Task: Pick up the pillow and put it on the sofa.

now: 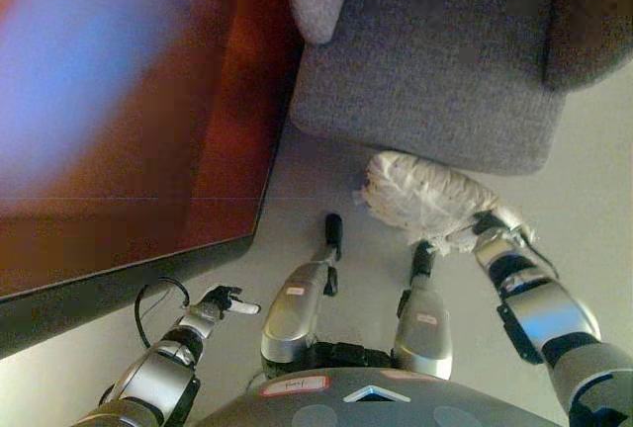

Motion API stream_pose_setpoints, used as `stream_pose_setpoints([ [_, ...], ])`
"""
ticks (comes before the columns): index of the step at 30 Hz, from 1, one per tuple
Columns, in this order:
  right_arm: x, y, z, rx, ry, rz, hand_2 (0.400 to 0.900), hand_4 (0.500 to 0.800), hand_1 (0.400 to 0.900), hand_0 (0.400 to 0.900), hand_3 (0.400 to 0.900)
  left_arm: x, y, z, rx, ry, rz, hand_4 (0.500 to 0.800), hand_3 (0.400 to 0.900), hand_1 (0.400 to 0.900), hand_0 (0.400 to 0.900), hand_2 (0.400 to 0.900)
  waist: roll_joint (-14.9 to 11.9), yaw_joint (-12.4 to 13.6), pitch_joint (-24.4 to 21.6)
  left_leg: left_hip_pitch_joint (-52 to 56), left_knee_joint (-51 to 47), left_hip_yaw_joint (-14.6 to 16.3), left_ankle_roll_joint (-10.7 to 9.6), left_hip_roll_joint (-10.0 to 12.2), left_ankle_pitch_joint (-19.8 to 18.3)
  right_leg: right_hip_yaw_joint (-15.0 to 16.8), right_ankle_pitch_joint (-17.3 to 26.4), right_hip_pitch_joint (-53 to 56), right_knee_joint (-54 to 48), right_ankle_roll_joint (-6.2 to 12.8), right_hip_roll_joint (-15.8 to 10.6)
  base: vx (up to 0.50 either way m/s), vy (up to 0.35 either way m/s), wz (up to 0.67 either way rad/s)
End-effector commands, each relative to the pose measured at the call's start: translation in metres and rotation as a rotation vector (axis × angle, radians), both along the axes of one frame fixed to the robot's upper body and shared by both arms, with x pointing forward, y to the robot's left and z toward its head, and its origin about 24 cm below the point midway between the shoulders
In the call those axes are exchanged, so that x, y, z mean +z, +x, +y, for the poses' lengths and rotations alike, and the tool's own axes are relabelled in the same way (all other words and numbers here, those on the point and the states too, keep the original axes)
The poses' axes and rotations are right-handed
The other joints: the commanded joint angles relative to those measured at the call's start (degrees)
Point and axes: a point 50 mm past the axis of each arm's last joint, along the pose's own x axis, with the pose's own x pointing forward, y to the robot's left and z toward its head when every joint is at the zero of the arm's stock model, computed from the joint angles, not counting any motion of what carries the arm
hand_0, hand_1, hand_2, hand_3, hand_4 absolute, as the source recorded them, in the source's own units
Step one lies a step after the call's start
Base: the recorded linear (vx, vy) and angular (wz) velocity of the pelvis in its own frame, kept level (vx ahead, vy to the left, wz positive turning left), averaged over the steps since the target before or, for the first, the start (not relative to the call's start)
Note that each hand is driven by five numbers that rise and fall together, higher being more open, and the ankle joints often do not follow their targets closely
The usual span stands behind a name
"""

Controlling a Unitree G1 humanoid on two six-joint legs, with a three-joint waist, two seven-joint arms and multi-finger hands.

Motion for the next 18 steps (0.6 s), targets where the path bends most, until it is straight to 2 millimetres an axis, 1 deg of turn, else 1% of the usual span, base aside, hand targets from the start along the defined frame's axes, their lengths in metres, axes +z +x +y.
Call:
stream_pose_setpoints([
  [1,0.054,0.006,-0.050,-0.109,-0.183,-0.036,0.900,0.800,0.900,0.900,0.900,0.001,-0.012,0.022,0.078,0.055,0.029,0.800,0.900,0.900,0.900,0.900,-0.7,1.0,1.5,-12.3,15.7,-1.1,-3.0,2.4,-6.6,0.6,-4.4,-2.8,8.6,-2.70,-4.1,-0.09,-0.012,0.00],
  [5,0.087,0.011,-0.068,-0.151,-0.296,-0.055,0.900,0.800,0.900,0.900,0.900,0.002,-0.008,0.018,0.102,0.042,0.019,0.800,0.900,0.900,0.900,0.900,0.4,1.0,3.0,-14.7,17.0,-1.0,-2.9,2.3,-6.7,0.7,-5.2,-6.7,11.4,-3.10,-4.1,-0.07,0.007,0.03],
  [7,0.101,0.011,-0.077,-0.177,-0.350,-0.070,0.900,0.800,0.900,0.900,0.900,0.000,-0.010,0.016,0.110,0.032,0.022,0.800,0.900,0.900,0.900,0.900,1.0,0.9,3.6,-15.3,16.9,-1.3,-2.8,2.0,-6.7,1.0,-5.5,-8.6,12.7,-3.31,-3.9,-0.04,0.019,0.03],
  [10,0.121,0.013,-0.085,-0.204,-0.398,-0.096,0.900,0.800,0.900,0.900,0.900,0.001,-0.007,0.013,0.127,0.017,0.007,0.800,0.900,0.900,0.900,0.900,1.6,1.1,4.7,-16.3,16.8,-1.8,-2.6,1.5,-6.4,1.4,-6.0,-10.7,14.2,-3.37,-3.7,-0.06,-0.001,0.04],
  [13,0.138,0.019,-0.088,-0.208,-0.401,-0.124,0.900,0.800,0.900,0.900,0.900,0.003,0.000,0.009,0.133,0.002,-0.015,0.800,0.900,0.900,0.900,0.900,2.1,1.7,5.0,-17.4,16.4,-1.9,-2.1,0.7,-6.2,1.0,-6.1,-13.8,15.9,-3.29,-3.9,-0.06,-0.004,0.05],
  [15,0.153,0.026,-0.088,-0.191,-0.413,-0.141,0.900,0.800,0.900,0.900,0.900,0.004,0.001,0.007,0.145,-0.010,-0.026,0.800,0.900,0.900,0.900,0.900,2.9,2.2,5.0,-18.3,16.8,-2.0,-1.7,0.1,-6.5,0.9,-6.8,-17.0,18.8,-3.51,-4.2,-0.03,0.031,0.10],
  [18,0.165,0.031,-0.086,-0.177,-0.411,-0.153,0.900,0.800,0.900,0.900,0.900,0.004,0.003,0.005,0.139,-0.018,-0.031,0.800,0.900,0.900,0.900,0.900,3.9,2.8,5.0,-19.1,17.4,-2.0,-1.2,-0.4,-6.9,1.0,-7.6,-20.3,22.2,-3.85,-4.4,0.00,0.022,0.15],
])
